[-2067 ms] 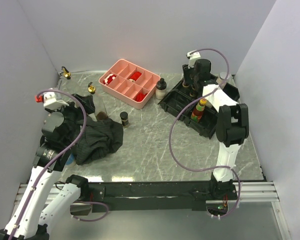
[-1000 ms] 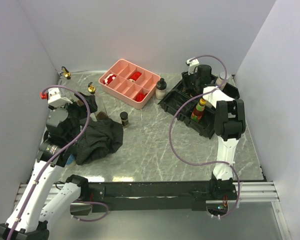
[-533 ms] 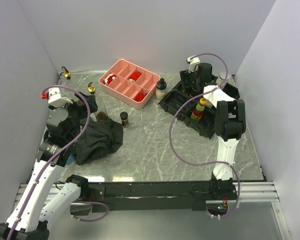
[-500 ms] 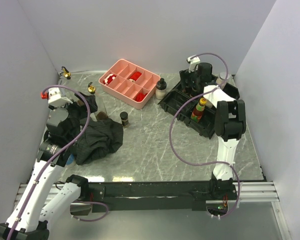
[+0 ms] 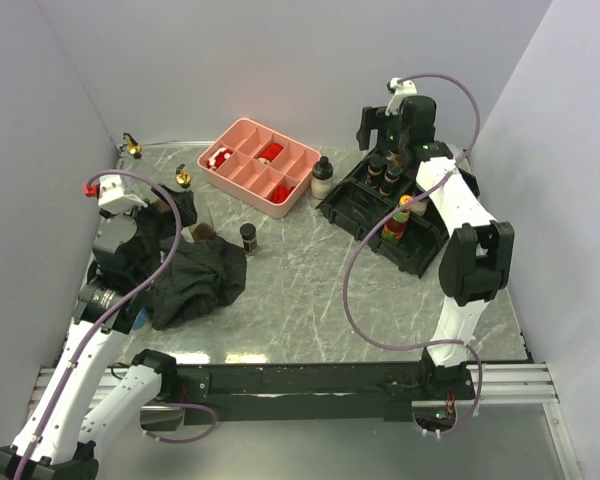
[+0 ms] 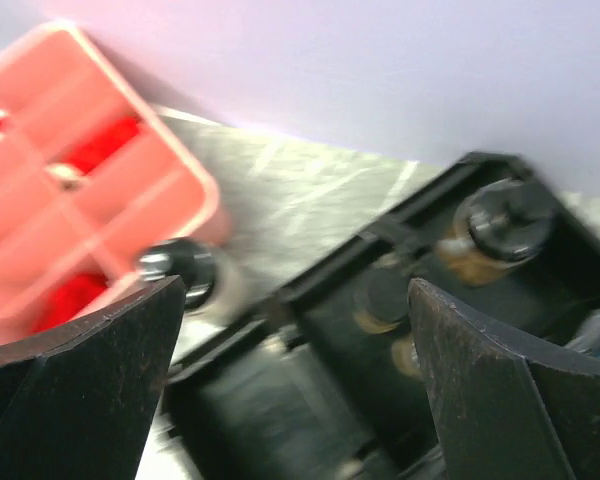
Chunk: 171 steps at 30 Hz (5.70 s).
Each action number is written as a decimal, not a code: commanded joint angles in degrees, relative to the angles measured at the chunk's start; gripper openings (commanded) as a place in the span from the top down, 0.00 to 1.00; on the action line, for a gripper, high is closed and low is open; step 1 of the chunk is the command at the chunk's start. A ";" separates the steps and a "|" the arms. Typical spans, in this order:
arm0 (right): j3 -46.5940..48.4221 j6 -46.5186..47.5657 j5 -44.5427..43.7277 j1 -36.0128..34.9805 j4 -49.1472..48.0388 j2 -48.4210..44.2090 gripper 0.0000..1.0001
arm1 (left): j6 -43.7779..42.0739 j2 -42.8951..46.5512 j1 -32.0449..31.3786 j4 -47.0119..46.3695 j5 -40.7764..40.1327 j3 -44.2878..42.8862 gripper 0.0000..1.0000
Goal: Organize the condiment bottles
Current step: Pick up the bottle from the center of the board, then place the bottle in the storage box.
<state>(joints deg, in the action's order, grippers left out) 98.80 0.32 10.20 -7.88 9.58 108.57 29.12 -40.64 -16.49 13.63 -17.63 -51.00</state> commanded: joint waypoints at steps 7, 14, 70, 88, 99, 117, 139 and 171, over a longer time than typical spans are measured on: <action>-6.78 -11.65 -5.80 -12.31 10.98 -12.68 0.00 | -2.05 1.27 -0.30 -2.11 5.67 -0.76 0.04; -7.57 -18.41 -5.18 -23.21 9.49 -10.32 0.02 | -3.46 3.11 -1.00 -0.97 14.19 -1.21 0.04; 10.53 -9.81 -21.62 -44.59 16.17 16.41 0.42 | -5.31 14.80 -1.00 1.49 11.65 6.18 0.03; 9.48 -5.24 -26.01 -38.80 21.35 1.56 0.69 | -5.22 14.45 -1.09 1.58 11.12 6.00 0.04; -0.19 -6.38 -26.81 -22.12 21.26 -7.06 0.70 | -5.13 14.45 -1.00 1.49 11.56 6.00 0.04; 5.60 -7.52 -26.02 -5.22 17.66 -0.12 0.72 | -5.22 14.45 -1.00 1.67 10.16 6.27 0.04; 3.33 -9.54 -23.64 -3.02 12.13 3.14 0.73 | -4.95 14.19 -1.00 1.05 11.39 6.27 0.04; -4.41 -13.76 -24.44 -2.05 4.30 6.65 0.57 | -4.95 13.05 -1.00 1.14 11.03 6.27 0.04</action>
<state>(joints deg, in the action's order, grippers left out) 94.76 -11.90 -14.02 -10.26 16.64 114.65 24.69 -27.59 -17.34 16.01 -6.79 -44.05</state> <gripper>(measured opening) 0.521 0.967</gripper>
